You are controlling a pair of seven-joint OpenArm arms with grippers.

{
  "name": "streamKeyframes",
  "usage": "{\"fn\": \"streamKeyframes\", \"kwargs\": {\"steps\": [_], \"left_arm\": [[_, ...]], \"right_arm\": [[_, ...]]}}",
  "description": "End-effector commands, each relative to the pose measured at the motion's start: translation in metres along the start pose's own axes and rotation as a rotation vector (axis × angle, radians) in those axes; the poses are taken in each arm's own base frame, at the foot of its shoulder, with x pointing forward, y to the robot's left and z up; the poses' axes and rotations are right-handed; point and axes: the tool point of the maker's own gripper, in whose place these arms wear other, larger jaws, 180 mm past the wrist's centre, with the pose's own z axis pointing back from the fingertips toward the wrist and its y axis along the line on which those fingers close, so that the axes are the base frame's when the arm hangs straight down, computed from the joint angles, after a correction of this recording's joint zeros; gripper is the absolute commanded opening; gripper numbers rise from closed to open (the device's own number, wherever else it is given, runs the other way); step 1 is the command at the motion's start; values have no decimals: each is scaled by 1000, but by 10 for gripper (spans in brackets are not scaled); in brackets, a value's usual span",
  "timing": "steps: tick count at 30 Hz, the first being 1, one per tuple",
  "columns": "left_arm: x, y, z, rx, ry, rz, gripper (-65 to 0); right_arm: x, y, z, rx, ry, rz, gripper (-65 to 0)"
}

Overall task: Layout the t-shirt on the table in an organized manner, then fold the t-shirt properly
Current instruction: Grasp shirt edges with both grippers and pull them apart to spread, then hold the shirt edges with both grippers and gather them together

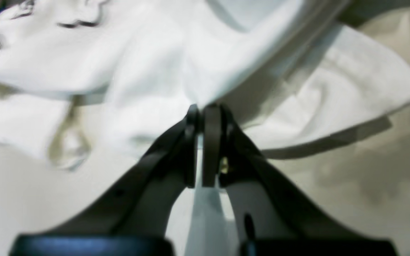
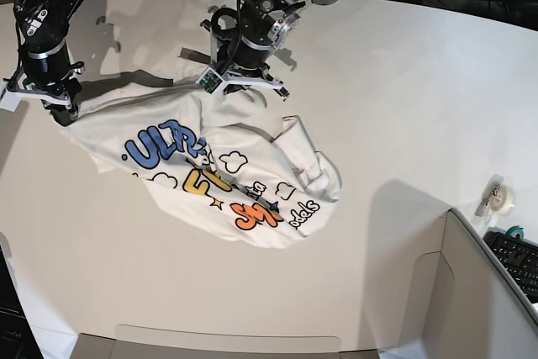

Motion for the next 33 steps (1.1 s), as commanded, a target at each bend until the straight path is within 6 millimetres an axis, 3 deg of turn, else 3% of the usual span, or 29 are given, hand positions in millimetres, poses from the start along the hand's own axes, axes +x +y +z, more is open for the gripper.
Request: {"fn": "streamKeyframes", "kwargs": {"steps": [1,8,13,15,19,25,29,33], "left_arm": [[27,10,9,26,-91,7,-644],[51,33,45,41,-207,4,-644],[43,38,47,47,-165,-1,-645],[43,48,49,69,-154,8,-645],[44,103,58,195,-164,58,-645],[19,168,67,356,-116,76,-645],[8,173,70,370,-88,80,-642],[-4,155,69,334,-62,113,-566]], "right_arm": [[13,10,2,33,-44,18,-650],[25,24,-2,66,-77,22,-650],[41,50,-13,102,-119,80,-650],[46,71,-21,127,-134,136,-650],[51,135,-36,183,-184,307,-650],[26,245,-52,312,-252,495,-650],[18,285,-49,345,-289,558,-650],[21,287,-48,329,-312,585,-650]]}}
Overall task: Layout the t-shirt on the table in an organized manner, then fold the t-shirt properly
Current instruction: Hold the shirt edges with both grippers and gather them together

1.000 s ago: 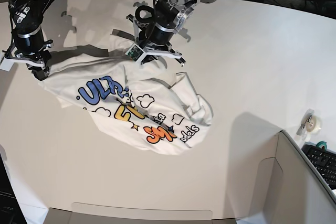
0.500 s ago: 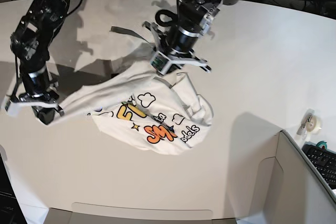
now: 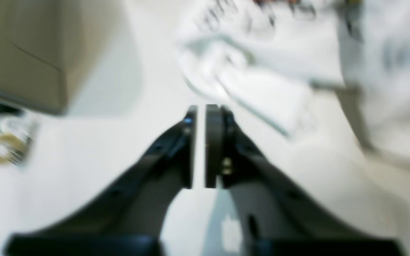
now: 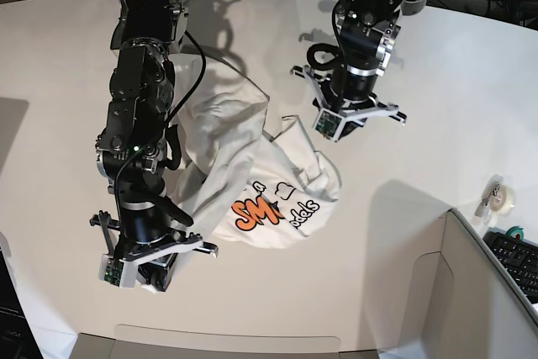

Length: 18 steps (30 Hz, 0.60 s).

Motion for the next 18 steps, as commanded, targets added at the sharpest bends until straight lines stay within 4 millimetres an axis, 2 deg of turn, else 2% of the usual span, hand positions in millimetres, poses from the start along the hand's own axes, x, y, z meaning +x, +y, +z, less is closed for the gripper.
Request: {"fn": "streamKeyframes", "kwargs": {"steps": [1,5,7,11,14,18], "left_arm": [[20,-5,4,-1,-70,33,-524],[27,-32,12,-49,-97,125,-368],[35,-48,15,-77,-100,192,-322],[42,-83,21,-159,-102,199,-320],[56,-101,16,-202,-138,143,-320],[48,-121,3,-223,-98,108,-320]], "right_arm": [[23,2,0,5,-73,1,-650],[20,-5,-5,-8,-60,19,-650],[18,-6,-7,-12,-51,20,-650],[18,-5,-7,-10,-52,17,-650],[19,-2,-6,-5,-55,14,-650],[18,1,-6,2,-53,6,-650]]}}
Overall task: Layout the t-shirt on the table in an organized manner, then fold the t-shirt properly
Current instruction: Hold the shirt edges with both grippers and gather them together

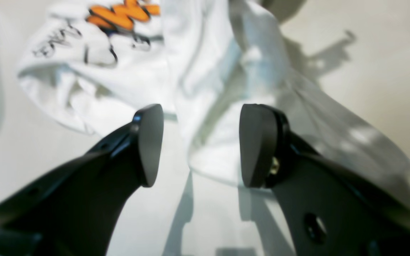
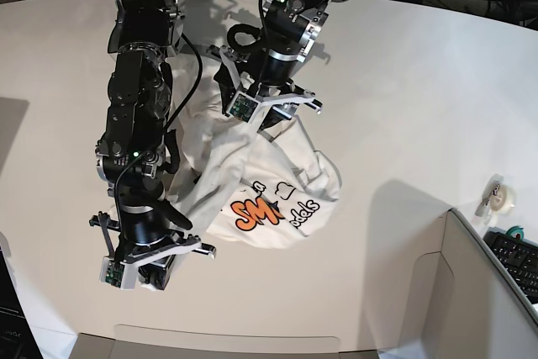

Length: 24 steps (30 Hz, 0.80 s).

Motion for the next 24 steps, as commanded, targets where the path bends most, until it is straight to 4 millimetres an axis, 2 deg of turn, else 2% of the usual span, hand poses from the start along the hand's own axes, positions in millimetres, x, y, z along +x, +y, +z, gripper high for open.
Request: {"fn": "streamKeyframes", "kwargs": {"steps": [1,7,12,15,17,21,24], "left_arm": [[7,-4,-1,-3,-22,7,-320],[11,4,-22,24,-14,-39,-320],[21,10,-27,36,-36,-52,-320],[20,13,-30,45,-9,-58,-320],[22,7,-34,37,-1,-51,-321],[11,5,-45,43,40,-65,-332],[9,-5,-51,25,48,-103,-333]], "right_arm": [[24,5,2,13,-79,2,-650],[24,7,2,16,-78,0,-650],[22,12,3,26,-73,-15,-650],[22,13,3,28,-73,-19,-650],[21,13,3,28,-71,-19,-650],[21,13,3,28,-71,-19,-650],[21,16,3,33,-70,-28,-650]]}}
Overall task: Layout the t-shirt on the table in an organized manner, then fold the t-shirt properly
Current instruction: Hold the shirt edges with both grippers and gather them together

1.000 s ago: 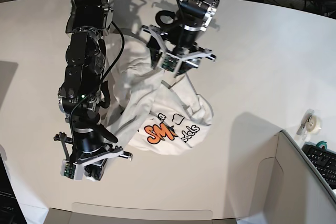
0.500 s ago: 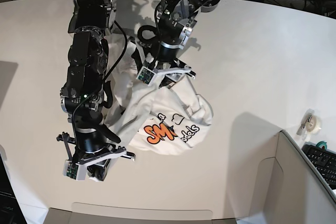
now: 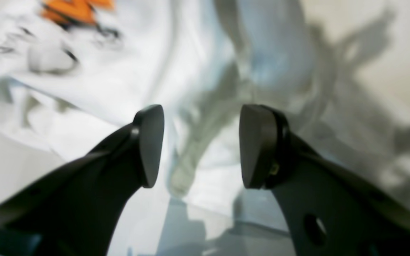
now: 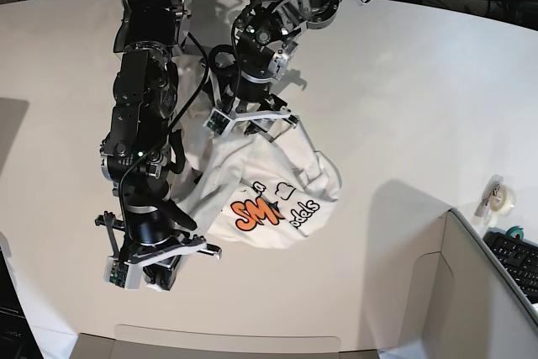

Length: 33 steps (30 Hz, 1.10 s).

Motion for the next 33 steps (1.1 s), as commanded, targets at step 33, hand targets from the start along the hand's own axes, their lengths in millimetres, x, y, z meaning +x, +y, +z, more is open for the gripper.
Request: {"fn": "streamKeyframes", "kwargs": {"steps": [33], "left_arm": [[29,30,-6,68,-75,-48,-334]], "right_arm": [[22,5,8,10,-85,7,-650]]}}
